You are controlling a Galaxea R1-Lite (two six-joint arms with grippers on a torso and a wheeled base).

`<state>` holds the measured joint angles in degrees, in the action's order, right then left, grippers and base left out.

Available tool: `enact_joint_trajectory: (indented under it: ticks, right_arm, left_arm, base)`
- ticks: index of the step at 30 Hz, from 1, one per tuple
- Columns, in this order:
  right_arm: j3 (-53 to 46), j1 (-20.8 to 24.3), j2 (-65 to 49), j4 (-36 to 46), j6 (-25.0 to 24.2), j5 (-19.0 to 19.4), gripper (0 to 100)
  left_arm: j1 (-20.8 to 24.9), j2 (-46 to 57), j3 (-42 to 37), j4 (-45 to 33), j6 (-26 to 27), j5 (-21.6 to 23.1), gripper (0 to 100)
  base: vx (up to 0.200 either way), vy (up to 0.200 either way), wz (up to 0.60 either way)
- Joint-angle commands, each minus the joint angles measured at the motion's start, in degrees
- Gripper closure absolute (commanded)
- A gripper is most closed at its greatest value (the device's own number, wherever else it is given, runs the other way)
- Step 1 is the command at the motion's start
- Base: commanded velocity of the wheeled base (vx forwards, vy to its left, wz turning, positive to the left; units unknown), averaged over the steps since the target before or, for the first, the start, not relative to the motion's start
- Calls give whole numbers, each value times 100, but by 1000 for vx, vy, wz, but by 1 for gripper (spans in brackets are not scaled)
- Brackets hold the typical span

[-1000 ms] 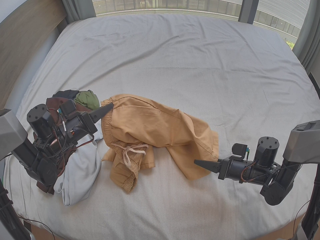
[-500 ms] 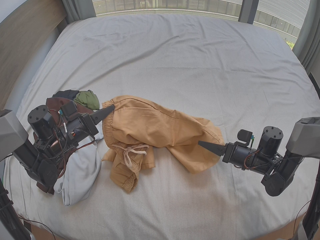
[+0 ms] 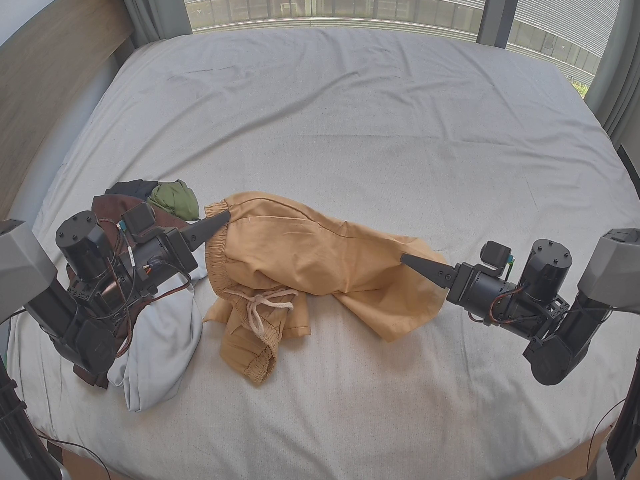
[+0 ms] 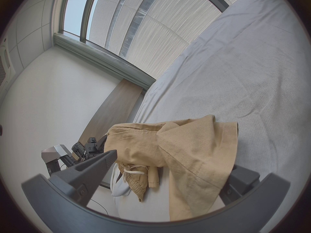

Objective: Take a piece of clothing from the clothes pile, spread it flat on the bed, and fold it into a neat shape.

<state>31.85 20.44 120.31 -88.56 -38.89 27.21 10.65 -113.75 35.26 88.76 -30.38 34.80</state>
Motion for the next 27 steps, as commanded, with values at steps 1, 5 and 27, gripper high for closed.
enact_joint_trajectory:
  ticks: [1, 5, 27]
  right_arm:
    - [5, 21, -7, -3, 4, 4, 0]
    - [-4, 12, -16, -3, 4, 4, 100]
    - [-30, 91, -1589, 50, 66, -31, 100]
  left_arm:
    - [-11, -7, -1, 1, 41, 0, 100]
    - [-11, -7, 8, 1, 41, 0, 100]
    - [156, 1162, 148, 1, -583, 79, 100]
  base:
    - [0, 0, 0]
    - [0, 0, 0]
    - [0, 0, 0]
